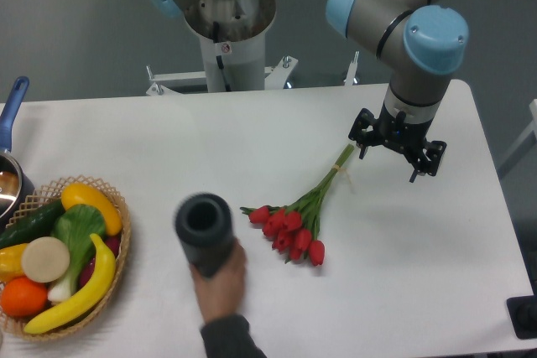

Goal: Pick up the flowers from the table
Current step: 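Lower the open gripper toward the green stems of the red tulips, then descend further and close the gripper around the tulip stems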

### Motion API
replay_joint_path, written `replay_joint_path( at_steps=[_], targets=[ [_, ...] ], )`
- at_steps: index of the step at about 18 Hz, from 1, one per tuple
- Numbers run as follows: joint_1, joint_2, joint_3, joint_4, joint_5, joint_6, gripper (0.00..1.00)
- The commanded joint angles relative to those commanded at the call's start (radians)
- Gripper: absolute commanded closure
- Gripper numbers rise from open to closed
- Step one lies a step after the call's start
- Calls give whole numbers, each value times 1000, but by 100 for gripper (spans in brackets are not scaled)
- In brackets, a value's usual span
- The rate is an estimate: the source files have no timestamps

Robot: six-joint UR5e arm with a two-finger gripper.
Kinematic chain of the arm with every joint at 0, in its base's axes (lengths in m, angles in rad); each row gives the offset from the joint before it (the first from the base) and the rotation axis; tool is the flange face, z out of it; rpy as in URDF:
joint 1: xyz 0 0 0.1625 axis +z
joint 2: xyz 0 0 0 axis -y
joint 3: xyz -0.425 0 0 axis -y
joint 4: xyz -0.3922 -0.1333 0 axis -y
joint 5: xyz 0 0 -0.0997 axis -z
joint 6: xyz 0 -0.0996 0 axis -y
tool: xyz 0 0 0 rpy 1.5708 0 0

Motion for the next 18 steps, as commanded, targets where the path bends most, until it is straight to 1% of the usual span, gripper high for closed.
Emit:
replay_joint_path(
  at_steps=[2,4,7,8,10,12,14,16,18],
  targets=[
    [-2,0,-15,3,0,3,0],
    [-14,0,-26,18,0,-2,0],
    [-20,0,-64,70,2,-5,0],
    [-21,2,-81,96,2,-8,0],
    [-21,2,-138,150,0,-12,0],
    [-38,3,-202,231,0,-29,0],
    [-69,-20,-239,311,0,-81,0],
    [-90,-49,-247,313,2,-91,0],
    [-100,-54,-249,311,3,-83,0]
  ],
)
